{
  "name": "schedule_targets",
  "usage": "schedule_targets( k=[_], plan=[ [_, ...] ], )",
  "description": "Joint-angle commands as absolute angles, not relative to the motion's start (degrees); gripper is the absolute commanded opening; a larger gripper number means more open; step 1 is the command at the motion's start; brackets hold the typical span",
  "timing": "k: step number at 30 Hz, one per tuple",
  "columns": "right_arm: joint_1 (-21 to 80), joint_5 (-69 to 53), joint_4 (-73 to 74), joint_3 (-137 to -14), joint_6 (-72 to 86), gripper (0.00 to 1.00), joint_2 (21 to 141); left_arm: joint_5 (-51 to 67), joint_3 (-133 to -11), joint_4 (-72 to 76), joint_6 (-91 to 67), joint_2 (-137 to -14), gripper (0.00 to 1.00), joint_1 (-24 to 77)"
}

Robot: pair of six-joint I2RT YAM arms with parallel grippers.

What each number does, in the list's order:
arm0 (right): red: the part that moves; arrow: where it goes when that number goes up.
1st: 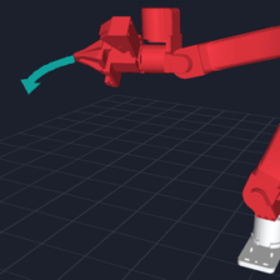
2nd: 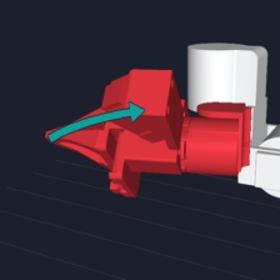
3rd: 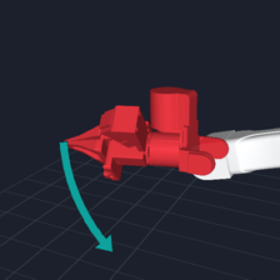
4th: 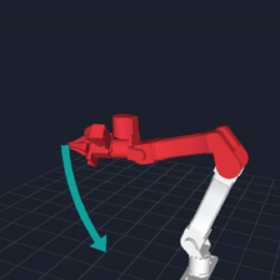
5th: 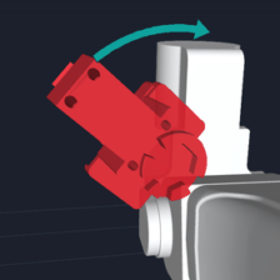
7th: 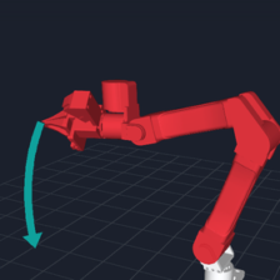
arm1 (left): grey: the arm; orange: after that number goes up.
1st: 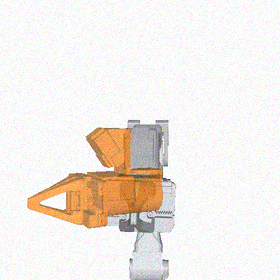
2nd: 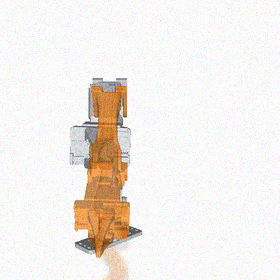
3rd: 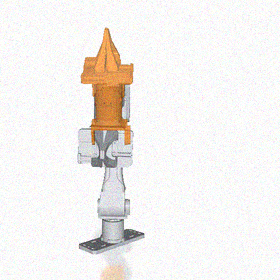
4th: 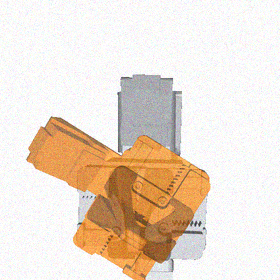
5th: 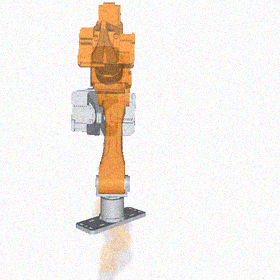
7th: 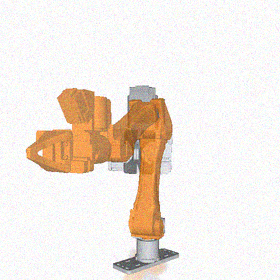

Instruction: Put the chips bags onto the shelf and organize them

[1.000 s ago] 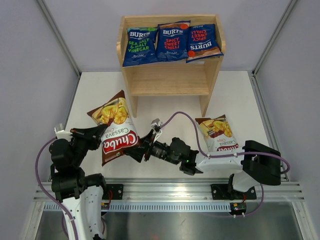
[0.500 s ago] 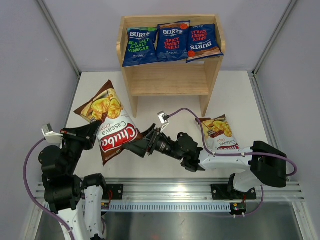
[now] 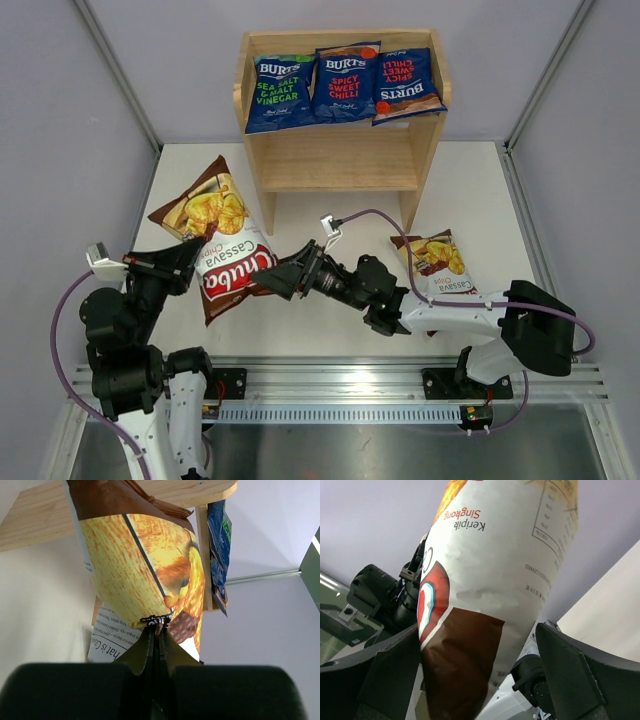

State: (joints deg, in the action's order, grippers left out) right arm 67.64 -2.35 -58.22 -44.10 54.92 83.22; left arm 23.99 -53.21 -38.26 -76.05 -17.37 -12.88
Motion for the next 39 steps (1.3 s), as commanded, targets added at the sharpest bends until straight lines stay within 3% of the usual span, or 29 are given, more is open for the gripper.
schedule_targets(
  k=[1,4,7,12,15,17,19,20,21,24,28,34,39],
  plan=[
    [66.7,2.0,-53.8,-47.7,57.6,0.99,80.6,28.3,-51.7,-27.4,-75.2,-16.6,0.0,-12.2],
    [66.4,3.9,-49.4,-48.9,58.6,0.98,79.8,29.4,-49.9,-24.9,-75.5,-15.6,0.0,-11.9],
    [66.0,2.7,-46.8,-50.6,59.8,0.91,80.4,30.0,-47.6,-22.4,-76.6,-14.9,0.0,-11.9],
    [66.1,-3.0,-53.7,-49.3,57.6,0.46,82.1,32.1,-45.3,-17.9,-78.2,-15.1,0.0,-11.9],
    [66.1,-6.7,-58.9,-47.3,53.2,0.36,81.7,32.0,-44.9,-17.7,-77.6,-15.4,0.0,-11.9],
    [66.1,-9.4,-60.5,-46.4,50.7,0.26,81.3,32.0,-44.6,-17.6,-77.6,-15.4,0.08,-11.9],
    [66.1,-10.3,-60.7,-45.4,47.4,0.13,80.3,32.3,-44.5,-16.8,-77.5,-15.5,0.29,-11.9],
    [66.1,-10.5,-60.6,-45.1,46.3,0.11,80.0,32.3,-44.6,-17.1,-77.3,-15.4,0.36,-11.9],
    [66.0,-10.6,-60.1,-44.8,44.2,0.1,79.1,32.4,-45.0,-17.1,-77.0,-15.4,0.51,-11.9],
    [66.1,-9.6,-59.2,-42.7,42.9,0.09,77.5,32.1,-45.7,-18.8,-75.7,-15.5,0.8,-12.0],
    [66.0,-9.0,-58.5,-40.1,42.5,0.08,75.8,29.7,-46.8,-22.4,-73.0,-15.5,0.98,-11.9],
    [64.8,-5.3,-55.2,-33.5,44.5,0.08,70.2,17.4,-51.0,-35.5,-60.9,-14.9,0.99,-12.0],
    [61.7,-1.3,-52.8,-28.2,47.5,0.09,63.9,14.8,-51.5,-38.4,-50.6,-15.2,0.99,-12.0]
  ],
)
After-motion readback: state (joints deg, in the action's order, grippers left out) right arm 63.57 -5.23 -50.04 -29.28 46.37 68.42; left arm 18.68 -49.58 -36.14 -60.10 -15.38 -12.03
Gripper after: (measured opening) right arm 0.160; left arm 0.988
